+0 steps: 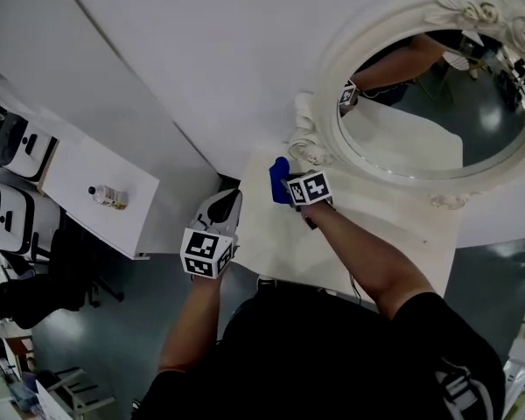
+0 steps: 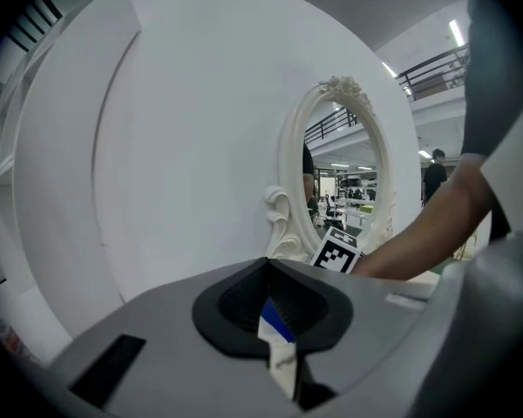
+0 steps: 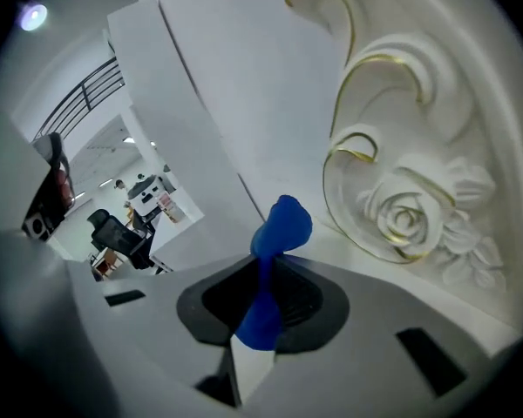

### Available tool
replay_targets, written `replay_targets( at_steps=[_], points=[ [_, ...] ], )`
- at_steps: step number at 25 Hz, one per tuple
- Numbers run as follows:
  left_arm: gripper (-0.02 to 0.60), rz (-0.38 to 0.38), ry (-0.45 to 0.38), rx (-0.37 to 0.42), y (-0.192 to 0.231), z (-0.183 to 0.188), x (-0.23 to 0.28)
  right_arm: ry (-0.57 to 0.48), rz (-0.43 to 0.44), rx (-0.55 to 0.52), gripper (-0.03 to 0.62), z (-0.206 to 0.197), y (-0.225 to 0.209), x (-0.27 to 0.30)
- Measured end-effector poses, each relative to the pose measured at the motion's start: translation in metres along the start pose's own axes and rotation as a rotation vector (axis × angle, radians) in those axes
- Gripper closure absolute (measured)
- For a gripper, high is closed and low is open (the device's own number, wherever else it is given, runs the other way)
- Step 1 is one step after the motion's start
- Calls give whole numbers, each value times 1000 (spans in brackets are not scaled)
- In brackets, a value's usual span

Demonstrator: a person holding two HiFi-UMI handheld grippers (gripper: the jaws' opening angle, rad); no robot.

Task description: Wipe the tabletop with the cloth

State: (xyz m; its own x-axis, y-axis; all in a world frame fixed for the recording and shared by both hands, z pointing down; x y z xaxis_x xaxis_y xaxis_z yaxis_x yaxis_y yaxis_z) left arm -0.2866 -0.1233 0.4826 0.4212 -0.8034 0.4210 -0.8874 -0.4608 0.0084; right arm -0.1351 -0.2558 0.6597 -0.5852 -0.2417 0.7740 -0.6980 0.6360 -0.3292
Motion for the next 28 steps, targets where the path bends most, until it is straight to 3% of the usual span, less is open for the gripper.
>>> replay_targets(
  at_steps=[6, 14, 28],
  points=[
    [568, 30, 16, -14, 25, -7, -4, 52, -52, 41, 553, 10, -25, 36],
    [568, 7, 29, -16, 29, -10, 8, 99, -93, 77, 553, -6, -49, 42],
    [568, -90, 24, 32, -33, 9, 44, 102, -170, 162, 551, -70, -109, -23]
  ],
)
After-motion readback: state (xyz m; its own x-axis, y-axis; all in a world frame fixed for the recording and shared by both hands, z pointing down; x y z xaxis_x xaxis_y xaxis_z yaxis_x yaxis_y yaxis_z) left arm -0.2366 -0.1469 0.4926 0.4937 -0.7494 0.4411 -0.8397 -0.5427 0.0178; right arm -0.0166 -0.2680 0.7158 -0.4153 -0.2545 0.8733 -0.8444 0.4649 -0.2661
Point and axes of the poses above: the fingertips, and each gripper's own axes: x forward along the fingers, y to its left, z out of its top, the point moved 6 cm from there along -x, backward along the fingers, and after that the axes turned 7 degrees about y, right-handed, at the moved point
